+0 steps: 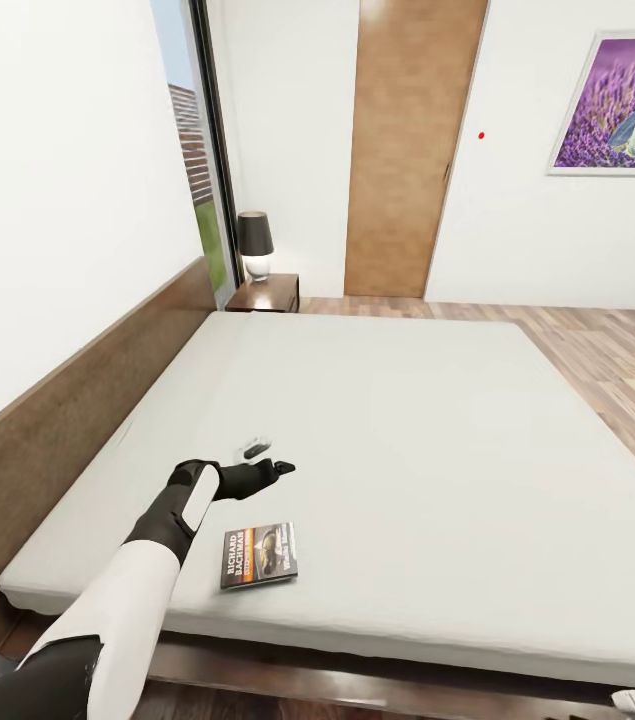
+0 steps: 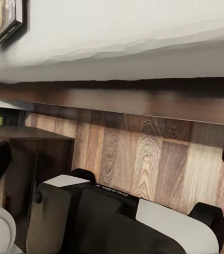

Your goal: In the bedroom, move the book from the bed onto either nightstand, and place the two sandals side by side next to the bed.

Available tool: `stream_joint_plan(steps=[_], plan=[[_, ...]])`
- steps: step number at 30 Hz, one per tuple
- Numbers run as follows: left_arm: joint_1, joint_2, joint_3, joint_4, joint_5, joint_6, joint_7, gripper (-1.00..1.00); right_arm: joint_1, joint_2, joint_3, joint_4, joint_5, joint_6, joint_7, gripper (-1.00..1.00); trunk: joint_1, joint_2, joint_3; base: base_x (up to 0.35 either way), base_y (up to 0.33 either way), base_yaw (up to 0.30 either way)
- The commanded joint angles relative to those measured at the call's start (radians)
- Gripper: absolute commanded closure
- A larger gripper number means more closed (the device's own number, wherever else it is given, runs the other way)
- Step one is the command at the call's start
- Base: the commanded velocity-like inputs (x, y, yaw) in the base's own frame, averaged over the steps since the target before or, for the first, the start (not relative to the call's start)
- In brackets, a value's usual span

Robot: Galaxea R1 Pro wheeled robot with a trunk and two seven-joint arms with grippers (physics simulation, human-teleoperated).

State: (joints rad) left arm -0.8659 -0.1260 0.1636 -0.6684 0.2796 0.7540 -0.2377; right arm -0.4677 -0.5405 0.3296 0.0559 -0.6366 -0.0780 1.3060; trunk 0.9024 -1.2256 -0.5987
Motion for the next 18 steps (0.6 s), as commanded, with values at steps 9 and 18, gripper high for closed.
stream_joint_plan(steps=[9,18], plan=[[-0.001,-0.002,0.006,0.0,-0.002,0.007,-0.005,-1.0,-0.003,-0.129,0.004,-0.102,-0.011,0.148,0.153,-1.0,0.0,-0.001,-0.001,0.0,0.0,0.0],[-0.001,-0.005,0.004,0.001,-0.001,0.007,-0.005,-1.0,-0.004,-0.225,-0.002,-0.331,-0.011,0.335,0.159,-1.0,0.0,-0.001,-0.001,0.0,0.0,0.0]])
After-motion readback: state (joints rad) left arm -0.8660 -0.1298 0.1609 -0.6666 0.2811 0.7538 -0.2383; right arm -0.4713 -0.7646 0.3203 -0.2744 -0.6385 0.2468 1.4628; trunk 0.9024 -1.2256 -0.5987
